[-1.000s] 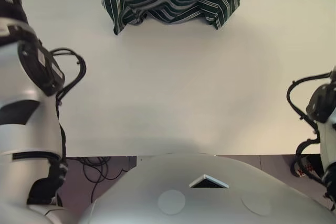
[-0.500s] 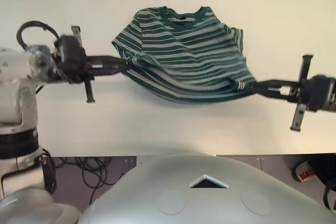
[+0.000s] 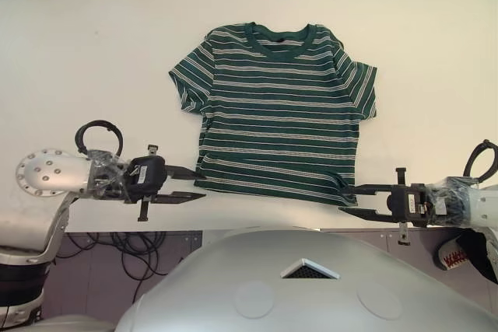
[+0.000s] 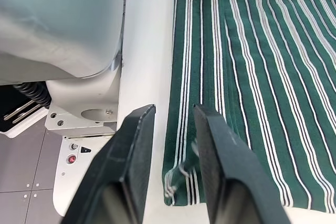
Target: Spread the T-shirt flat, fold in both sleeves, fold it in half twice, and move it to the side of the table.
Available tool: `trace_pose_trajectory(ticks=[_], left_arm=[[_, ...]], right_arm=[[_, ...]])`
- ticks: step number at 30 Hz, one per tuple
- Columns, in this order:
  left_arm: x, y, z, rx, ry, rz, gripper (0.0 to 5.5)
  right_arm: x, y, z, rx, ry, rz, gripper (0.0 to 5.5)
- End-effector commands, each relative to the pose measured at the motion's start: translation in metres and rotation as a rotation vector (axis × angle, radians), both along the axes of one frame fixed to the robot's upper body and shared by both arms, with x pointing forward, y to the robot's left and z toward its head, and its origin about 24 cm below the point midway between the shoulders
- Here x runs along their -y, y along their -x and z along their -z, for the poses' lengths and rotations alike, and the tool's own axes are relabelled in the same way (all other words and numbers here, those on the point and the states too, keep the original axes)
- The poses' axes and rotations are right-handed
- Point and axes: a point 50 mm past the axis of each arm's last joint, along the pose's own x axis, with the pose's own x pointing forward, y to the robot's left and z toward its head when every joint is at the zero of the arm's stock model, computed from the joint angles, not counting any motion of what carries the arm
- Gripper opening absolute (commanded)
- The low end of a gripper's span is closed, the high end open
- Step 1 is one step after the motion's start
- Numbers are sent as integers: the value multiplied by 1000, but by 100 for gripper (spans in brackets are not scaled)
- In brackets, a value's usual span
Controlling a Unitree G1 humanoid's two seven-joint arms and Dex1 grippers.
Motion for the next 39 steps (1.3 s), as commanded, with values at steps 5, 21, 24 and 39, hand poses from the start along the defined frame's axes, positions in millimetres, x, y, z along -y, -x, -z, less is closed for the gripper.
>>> trace_pose_trajectory(ticks=[5, 21, 24, 39], left_arm=[[-18, -43, -32, 114, 345, -308, 137], [62, -140, 67, 559, -109, -600, 2], [55, -151, 81, 571, -185, -704, 2], [29, -145, 100, 427, -287, -918, 2]], right_arm=[[18, -38, -53, 129, -482, 268, 127], [28, -147, 37, 282, -128, 947, 0], [31, -148, 59, 272, -25, 950, 0], [76, -130, 95, 214, 224, 1104, 0]])
